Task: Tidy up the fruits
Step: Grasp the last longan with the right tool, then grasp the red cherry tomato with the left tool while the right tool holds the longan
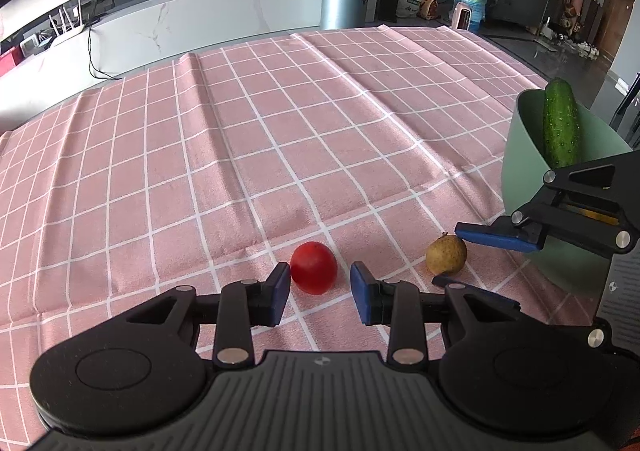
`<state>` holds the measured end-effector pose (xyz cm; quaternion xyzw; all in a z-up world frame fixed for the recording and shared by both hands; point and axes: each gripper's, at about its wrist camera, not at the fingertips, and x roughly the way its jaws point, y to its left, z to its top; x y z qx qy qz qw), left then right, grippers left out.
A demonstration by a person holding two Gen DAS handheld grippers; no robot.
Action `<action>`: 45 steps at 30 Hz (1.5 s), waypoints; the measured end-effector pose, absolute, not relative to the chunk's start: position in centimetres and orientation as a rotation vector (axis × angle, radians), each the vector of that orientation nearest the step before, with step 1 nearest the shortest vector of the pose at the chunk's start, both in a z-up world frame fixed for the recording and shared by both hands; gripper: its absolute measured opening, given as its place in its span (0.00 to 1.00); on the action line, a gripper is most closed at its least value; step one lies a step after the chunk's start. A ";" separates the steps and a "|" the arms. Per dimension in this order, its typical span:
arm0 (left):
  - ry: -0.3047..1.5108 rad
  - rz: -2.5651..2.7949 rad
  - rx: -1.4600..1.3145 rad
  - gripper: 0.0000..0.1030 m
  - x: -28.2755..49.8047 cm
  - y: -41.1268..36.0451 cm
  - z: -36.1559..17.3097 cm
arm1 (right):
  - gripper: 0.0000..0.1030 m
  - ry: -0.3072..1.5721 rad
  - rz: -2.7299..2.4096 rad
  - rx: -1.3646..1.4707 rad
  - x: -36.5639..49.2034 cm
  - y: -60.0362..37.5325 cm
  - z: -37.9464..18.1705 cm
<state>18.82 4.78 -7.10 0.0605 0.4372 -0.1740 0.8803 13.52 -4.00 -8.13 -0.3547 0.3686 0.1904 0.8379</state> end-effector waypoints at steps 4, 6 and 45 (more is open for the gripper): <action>0.921 -0.347 0.130 0.34 19.0 4.8 -7.3 | 0.21 0.771 0.396 -0.776 13.4 -3.9 -8.3; 0.929 -0.338 0.141 0.31 19.0 4.7 -7.4 | 0.21 0.768 0.396 -0.775 13.4 -3.9 -8.3; 0.935 -0.376 0.122 0.30 12.4 5.2 -5.7 | 0.21 0.789 0.367 -0.362 5.4 -7.3 -4.8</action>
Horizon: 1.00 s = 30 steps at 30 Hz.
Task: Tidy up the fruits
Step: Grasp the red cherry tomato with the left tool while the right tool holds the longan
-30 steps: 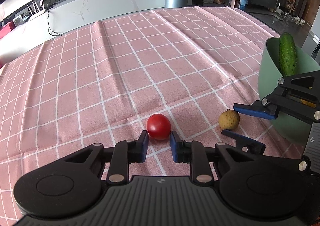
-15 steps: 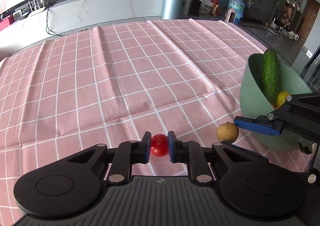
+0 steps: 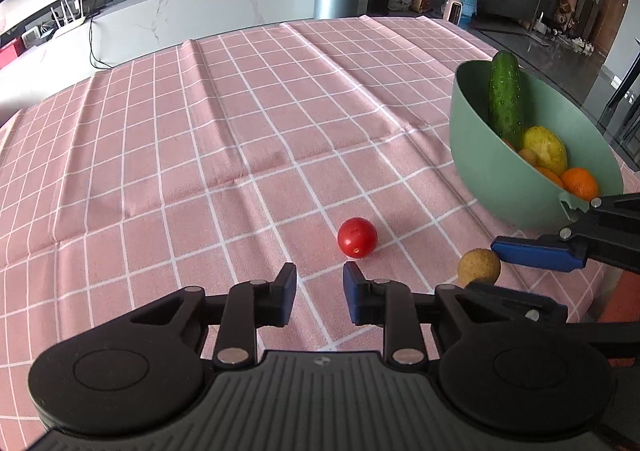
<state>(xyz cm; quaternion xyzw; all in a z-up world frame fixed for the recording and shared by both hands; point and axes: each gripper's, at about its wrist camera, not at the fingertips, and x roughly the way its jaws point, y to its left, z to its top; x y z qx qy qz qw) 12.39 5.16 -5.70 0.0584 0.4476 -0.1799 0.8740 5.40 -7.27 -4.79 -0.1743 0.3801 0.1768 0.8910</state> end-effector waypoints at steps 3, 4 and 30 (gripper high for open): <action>0.888 -0.388 0.155 0.40 12.2 4.2 -5.7 | 0.21 0.818 0.344 -0.273 6.3 -8.4 -4.8; 0.875 -0.397 0.165 0.46 12.2 3.8 -5.6 | 0.21 0.836 0.333 -0.232 6.7 -8.8 -4.9; 0.862 -0.385 0.234 0.30 13.9 1.8 -7.4 | 0.22 0.987 0.345 -0.072 9.4 -9.8 -8.1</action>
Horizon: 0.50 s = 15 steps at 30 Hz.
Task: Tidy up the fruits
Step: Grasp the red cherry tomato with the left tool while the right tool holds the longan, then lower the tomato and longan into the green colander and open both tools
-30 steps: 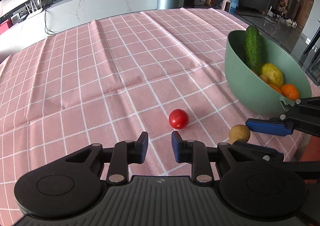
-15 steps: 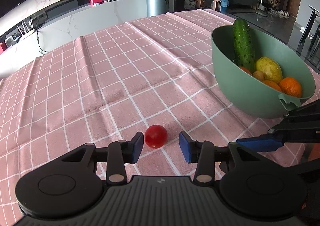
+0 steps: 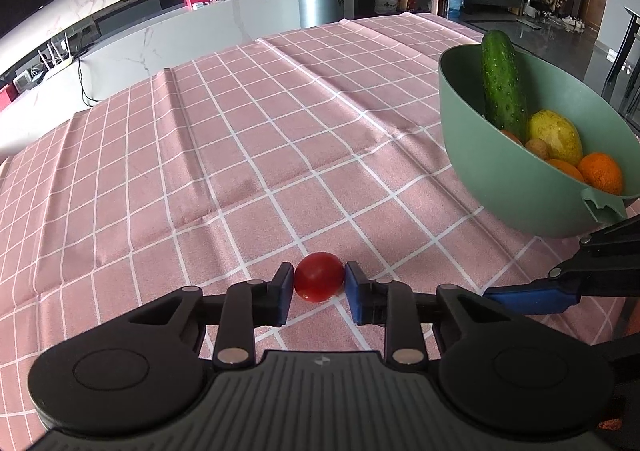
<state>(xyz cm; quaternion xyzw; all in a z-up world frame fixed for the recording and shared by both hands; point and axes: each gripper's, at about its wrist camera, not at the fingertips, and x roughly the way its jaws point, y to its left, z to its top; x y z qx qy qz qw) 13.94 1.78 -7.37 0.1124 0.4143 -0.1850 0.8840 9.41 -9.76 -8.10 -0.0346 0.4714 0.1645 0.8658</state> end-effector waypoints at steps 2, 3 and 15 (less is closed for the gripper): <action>0.862 -0.380 0.233 0.30 13.9 1.8 -7.4 | 0.22 0.986 0.343 -0.071 9.4 -9.8 -8.1; 0.863 -0.377 0.230 0.30 13.9 1.9 -7.3 | 0.22 0.984 0.342 -0.068 9.4 -9.8 -8.1; 0.886 -0.386 0.051 0.30 12.7 3.3 -4.8 | 0.22 0.898 0.357 -0.031 6.6 -10.9 -5.3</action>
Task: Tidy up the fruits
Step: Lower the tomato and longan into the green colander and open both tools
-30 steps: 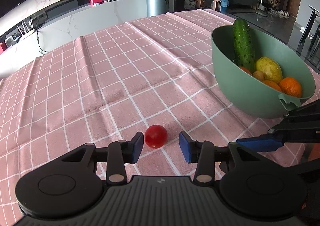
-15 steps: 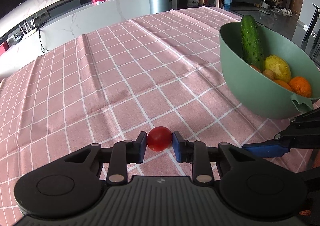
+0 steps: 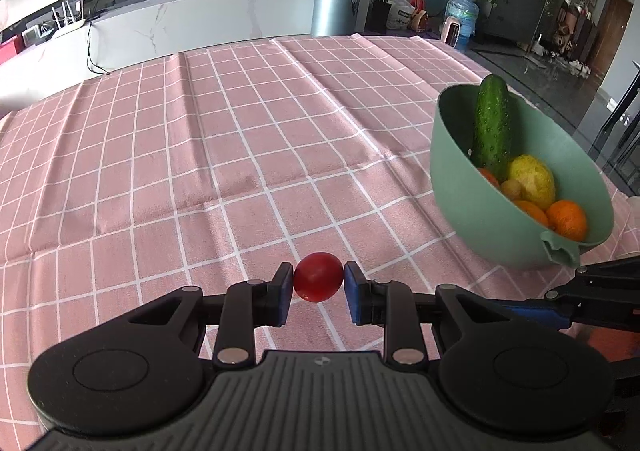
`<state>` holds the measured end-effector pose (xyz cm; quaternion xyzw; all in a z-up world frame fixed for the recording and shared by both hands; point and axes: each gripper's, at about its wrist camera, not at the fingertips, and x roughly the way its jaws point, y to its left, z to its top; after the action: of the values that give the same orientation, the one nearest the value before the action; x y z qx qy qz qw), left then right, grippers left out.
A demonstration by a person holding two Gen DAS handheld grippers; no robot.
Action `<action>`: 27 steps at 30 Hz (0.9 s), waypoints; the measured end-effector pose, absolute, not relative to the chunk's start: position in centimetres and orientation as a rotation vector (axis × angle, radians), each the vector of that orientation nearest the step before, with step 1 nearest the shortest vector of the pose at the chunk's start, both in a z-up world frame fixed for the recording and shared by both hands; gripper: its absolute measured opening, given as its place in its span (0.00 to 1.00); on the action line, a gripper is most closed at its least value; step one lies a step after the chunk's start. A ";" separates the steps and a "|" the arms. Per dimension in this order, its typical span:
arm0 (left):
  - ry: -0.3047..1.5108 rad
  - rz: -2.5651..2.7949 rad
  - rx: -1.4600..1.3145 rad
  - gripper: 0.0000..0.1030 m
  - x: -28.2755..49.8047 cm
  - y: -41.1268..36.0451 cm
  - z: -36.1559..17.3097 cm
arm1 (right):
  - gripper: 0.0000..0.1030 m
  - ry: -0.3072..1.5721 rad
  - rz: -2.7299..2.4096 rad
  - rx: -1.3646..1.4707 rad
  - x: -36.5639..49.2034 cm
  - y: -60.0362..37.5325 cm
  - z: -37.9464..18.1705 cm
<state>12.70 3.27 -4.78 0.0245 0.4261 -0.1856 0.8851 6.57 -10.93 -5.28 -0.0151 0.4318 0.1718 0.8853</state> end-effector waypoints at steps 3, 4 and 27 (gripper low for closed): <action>0.864 -0.405 0.019 0.30 12.0 2.9 -3.3 | 0.22 0.865 0.355 -0.023 5.4 -11.7 -4.0; 0.856 -0.414 0.004 0.30 11.8 2.7 -2.8 | 0.22 0.853 0.352 -0.019 5.1 -12.0 -3.6; 0.850 -0.577 0.045 0.30 11.9 -8.1 1.2 | 0.22 0.732 0.110 0.138 3.9 -26.1 0.0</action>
<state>11.94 -8.09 1.18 0.0214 0.4065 -0.2762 0.8706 3.94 -26.13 0.03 0.0675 0.3573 0.0538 0.9300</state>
